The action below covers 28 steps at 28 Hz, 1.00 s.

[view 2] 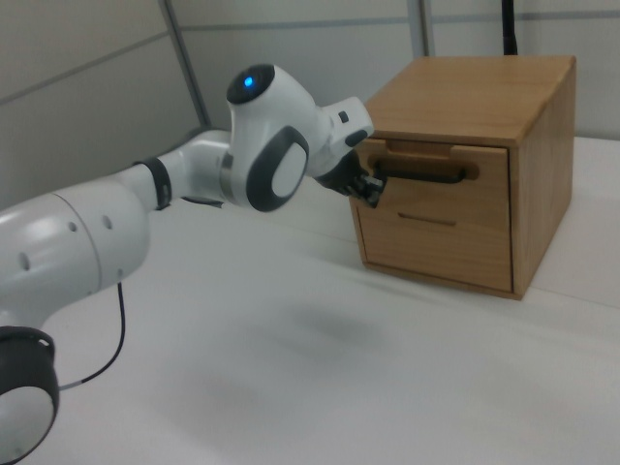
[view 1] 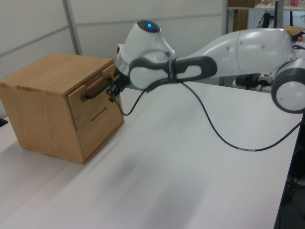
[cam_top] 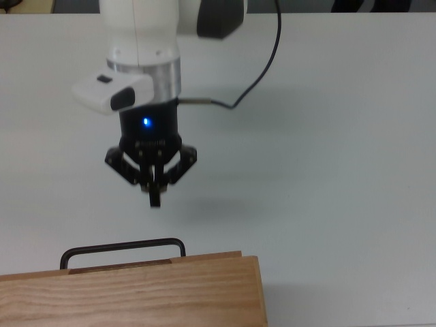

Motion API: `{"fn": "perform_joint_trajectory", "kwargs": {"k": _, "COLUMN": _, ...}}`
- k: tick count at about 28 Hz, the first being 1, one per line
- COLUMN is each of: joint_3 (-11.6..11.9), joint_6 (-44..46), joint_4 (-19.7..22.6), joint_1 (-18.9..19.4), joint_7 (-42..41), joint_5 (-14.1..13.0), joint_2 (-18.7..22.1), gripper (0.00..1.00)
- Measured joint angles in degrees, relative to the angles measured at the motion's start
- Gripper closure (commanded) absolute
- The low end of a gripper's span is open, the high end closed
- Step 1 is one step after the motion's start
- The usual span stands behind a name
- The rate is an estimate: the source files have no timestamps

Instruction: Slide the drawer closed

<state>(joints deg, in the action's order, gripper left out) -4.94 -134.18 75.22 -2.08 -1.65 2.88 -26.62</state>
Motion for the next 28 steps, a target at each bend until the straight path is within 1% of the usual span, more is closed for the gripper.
{"fn": "perform_joint_trajectory", "kwargs": {"k": 3, "joint_3": 0.00, "joint_6": 8.23, "joint_4": -0.05, "joint_1": 0.00, "joint_7": 0.00, "joint_5": -0.09, "joint_2": 2.69, "gripper": 1.00}}
{"fn": "perform_joint_trajectory", "kwargs": {"k": 6, "joint_3": 0.00, "joint_6": 14.87, "joint_4": -0.16, "joint_1": -0.02, "joint_7": 0.00, "joint_5": -0.10, "joint_2": 5.00, "gripper": 0.95}}
{"fn": "perform_joint_trajectory", "kwargs": {"k": 8, "joint_3": 0.00, "joint_6": 19.51, "joint_4": -0.21, "joint_1": -0.07, "joint_7": 0.00, "joint_5": -0.10, "joint_2": 6.88, "gripper": 0.91}}
{"fn": "perform_joint_trajectory", "kwargs": {"k": 9, "joint_3": 0.00, "joint_6": 20.76, "joint_4": -0.21, "joint_1": -0.10, "joint_7": 0.00, "joint_5": -0.11, "joint_2": 7.50, "gripper": 0.83}}
{"fn": "perform_joint_trajectory", "kwargs": {"k": 10, "joint_3": 0.00, "joint_6": 22.06, "joint_4": -0.21, "joint_1": -0.12, "joint_7": 0.00, "joint_5": -0.11, "joint_2": 8.08, "gripper": 0.72}}
{"fn": "perform_joint_trajectory", "kwargs": {"k": 11, "joint_3": 0.00, "joint_6": 23.41, "joint_4": -0.21, "joint_1": -0.13, "joint_7": 0.00, "joint_5": -0.11, "joint_2": 8.64, "gripper": 0.55}}
{"fn": "perform_joint_trajectory", "kwargs": {"k": 12, "joint_3": 0.00, "joint_6": 24.70, "joint_4": -0.22, "joint_1": -0.13, "joint_7": 0.00, "joint_5": -0.11, "joint_2": 9.13, "gripper": 0.22}}
{"fn": "perform_joint_trajectory", "kwargs": {"k": 13, "joint_3": 0.00, "joint_6": 26.13, "joint_4": -0.25, "joint_1": -0.13, "joint_7": 0.03, "joint_5": -0.11, "joint_2": 9.56, "gripper": 0.00}}
{"fn": "perform_joint_trajectory", "kwargs": {"k": 16, "joint_3": 0.00, "joint_6": 30.70, "joint_4": -0.55, "joint_1": -0.13, "joint_7": 0.35, "joint_5": -0.11, "joint_2": 10.49, "gripper": 0.00}}
{"fn": "perform_joint_trajectory", "kwargs": {"k": 21, "joint_3": -0.03, "joint_6": 34.56, "joint_4": -1.25, "joint_1": 0.03, "joint_7": 0.64, "joint_5": -0.17, "joint_2": 10.82, "gripper": 0.00}}
{"fn": "perform_joint_trajectory", "kwargs": {"k": 28, "joint_3": -0.25, "joint_6": 42.97, "joint_4": -1.92, "joint_1": 0.32, "joint_7": 1.10, "joint_5": -0.18, "joint_2": 12.08, "gripper": 0.00}}
